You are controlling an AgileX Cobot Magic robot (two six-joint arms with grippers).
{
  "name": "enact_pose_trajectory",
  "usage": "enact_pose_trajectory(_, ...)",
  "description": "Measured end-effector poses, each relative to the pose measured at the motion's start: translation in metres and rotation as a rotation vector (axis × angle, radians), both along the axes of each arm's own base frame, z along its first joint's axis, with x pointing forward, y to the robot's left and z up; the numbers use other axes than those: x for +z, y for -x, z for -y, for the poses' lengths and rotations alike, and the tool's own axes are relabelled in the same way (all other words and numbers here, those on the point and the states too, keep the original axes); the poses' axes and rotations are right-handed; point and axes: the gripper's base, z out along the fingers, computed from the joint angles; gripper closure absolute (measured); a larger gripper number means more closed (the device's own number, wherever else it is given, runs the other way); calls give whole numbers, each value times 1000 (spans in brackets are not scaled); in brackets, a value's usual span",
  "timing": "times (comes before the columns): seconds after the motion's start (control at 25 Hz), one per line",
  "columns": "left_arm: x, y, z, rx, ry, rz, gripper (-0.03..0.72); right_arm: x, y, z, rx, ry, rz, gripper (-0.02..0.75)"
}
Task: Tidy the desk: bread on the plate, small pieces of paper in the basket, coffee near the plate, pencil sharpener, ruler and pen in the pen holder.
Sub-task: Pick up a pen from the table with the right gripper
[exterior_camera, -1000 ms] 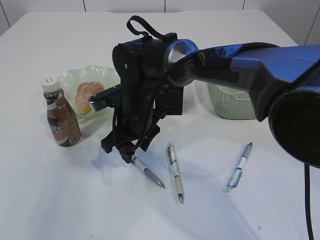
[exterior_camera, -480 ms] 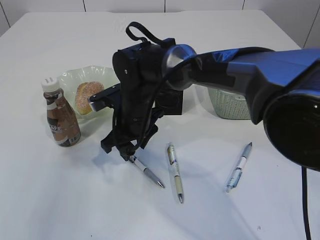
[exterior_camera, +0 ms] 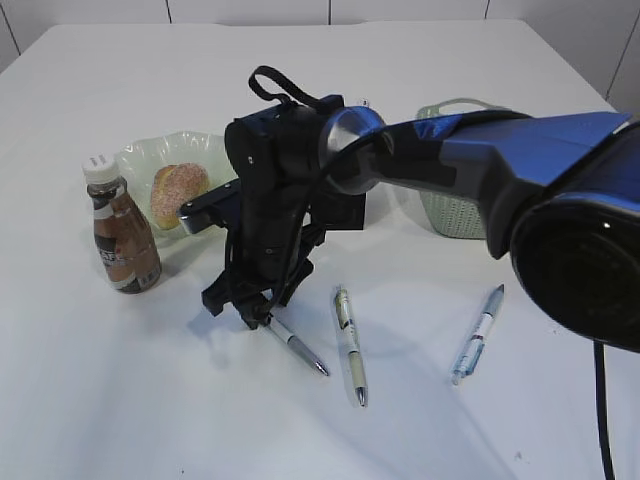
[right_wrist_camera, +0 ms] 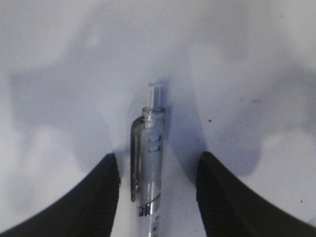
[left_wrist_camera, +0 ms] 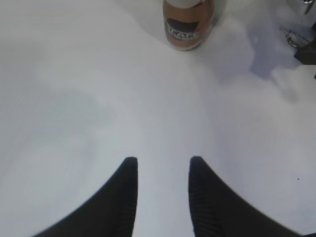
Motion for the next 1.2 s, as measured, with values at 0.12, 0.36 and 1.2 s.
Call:
enact_pose_trajectory(0.12,0,0,0,0,0,0,447,0,-1,-1,0,-4,6,342)
enact_pose_trajectory(0.36,0,0,0,0,0,0,447,0,-1,-1,0,-7,9,431)
enact_pose_trajectory(1.2,0,0,0,0,1,2,447,101,-24,-23,2,-214,217,660)
